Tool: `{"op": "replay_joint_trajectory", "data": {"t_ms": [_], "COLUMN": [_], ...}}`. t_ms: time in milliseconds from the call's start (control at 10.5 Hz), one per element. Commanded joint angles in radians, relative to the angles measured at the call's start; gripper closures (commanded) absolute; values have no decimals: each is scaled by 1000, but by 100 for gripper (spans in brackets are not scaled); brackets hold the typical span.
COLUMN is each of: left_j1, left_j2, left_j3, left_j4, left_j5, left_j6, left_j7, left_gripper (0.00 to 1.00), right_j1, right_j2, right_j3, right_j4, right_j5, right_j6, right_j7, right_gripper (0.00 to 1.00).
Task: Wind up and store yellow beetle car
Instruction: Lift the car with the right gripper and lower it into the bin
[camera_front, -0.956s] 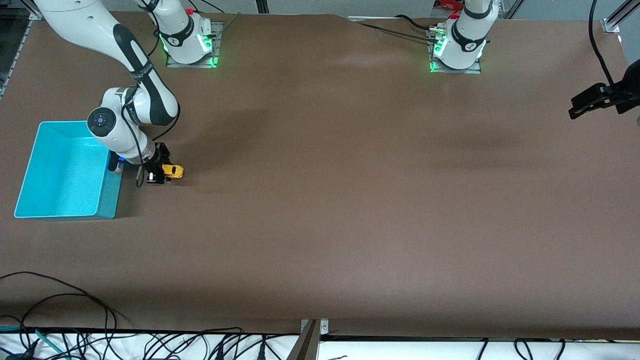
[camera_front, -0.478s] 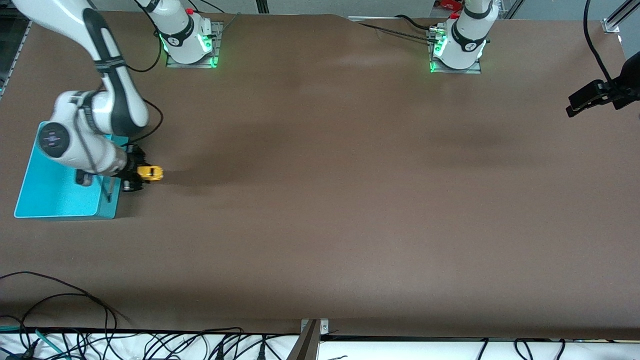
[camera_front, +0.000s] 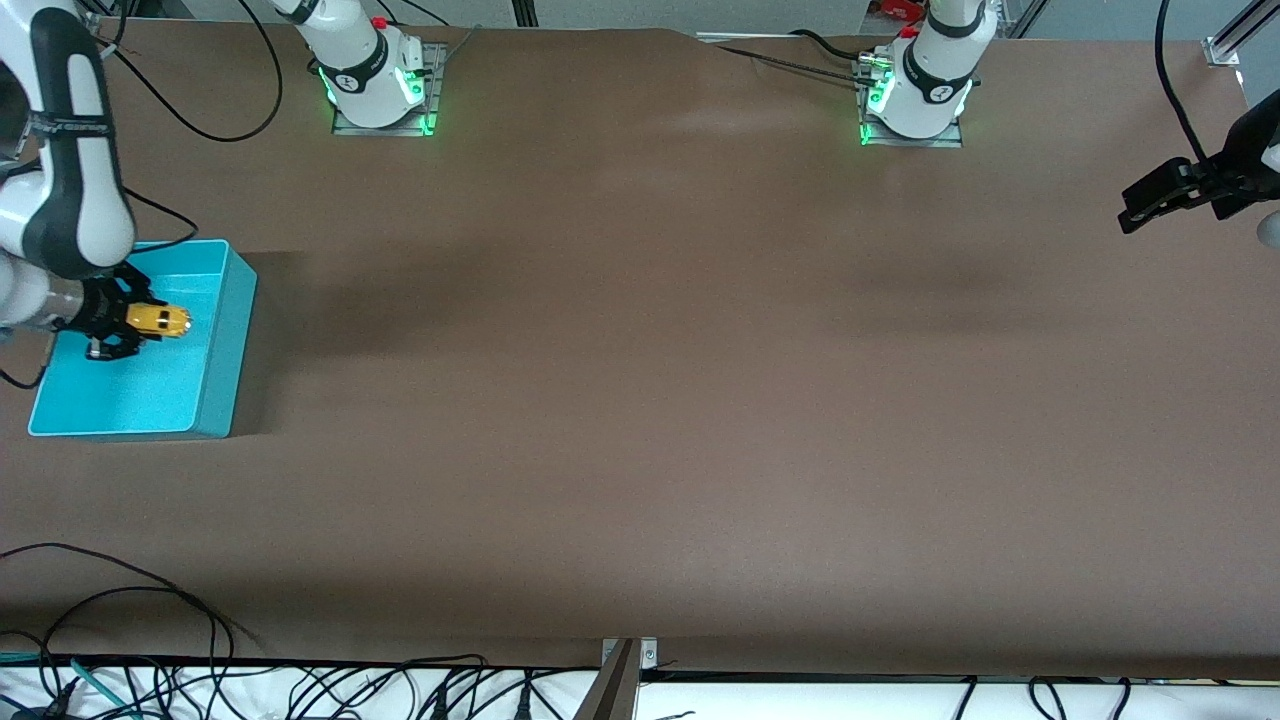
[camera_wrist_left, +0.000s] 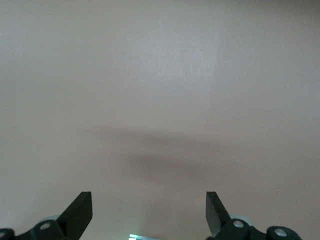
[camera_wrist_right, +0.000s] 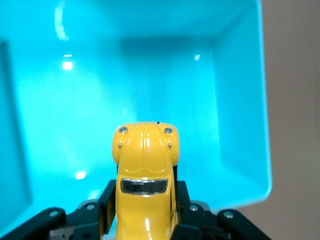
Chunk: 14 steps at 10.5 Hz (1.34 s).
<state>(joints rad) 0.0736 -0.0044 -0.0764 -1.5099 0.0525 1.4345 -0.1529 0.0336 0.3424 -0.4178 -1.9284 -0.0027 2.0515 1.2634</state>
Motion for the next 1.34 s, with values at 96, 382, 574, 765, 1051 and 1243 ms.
{"op": "replay_joint_trajectory", "data": {"t_ms": [96, 382, 574, 765, 1051, 1243], "left_j1": [3, 5, 11, 12, 9, 14], "left_j2": [-5, -5, -5, -5, -2, 1], "left_j3": [-6, 1, 3, 3, -5, 6], "left_j4": [10, 10, 10, 10, 8, 8], "left_j5": [-22, -23, -13, -10, -3, 7], "left_j6": [-16, -16, -16, -35, -45, -63], "left_j7": [-11, -11, -7, -5, -5, -16], "left_gripper": [0, 0, 0, 0, 0, 0], "right_j1": [-86, -90, -93, -87, -70, -69], "right_j2": [72, 185, 228, 225, 155, 104], "right_j3": [-3, 7, 10, 10, 10, 11], "right_j4": [-41, -83, -83, -83, -55, -47], "right_j5": [26, 81, 81, 81, 79, 78], "right_j6": [37, 218, 275, 279, 213, 167], "right_j7": [-120, -137, -136, -121, -144, -182], "right_gripper": [100, 99, 96, 0, 0, 0]}}
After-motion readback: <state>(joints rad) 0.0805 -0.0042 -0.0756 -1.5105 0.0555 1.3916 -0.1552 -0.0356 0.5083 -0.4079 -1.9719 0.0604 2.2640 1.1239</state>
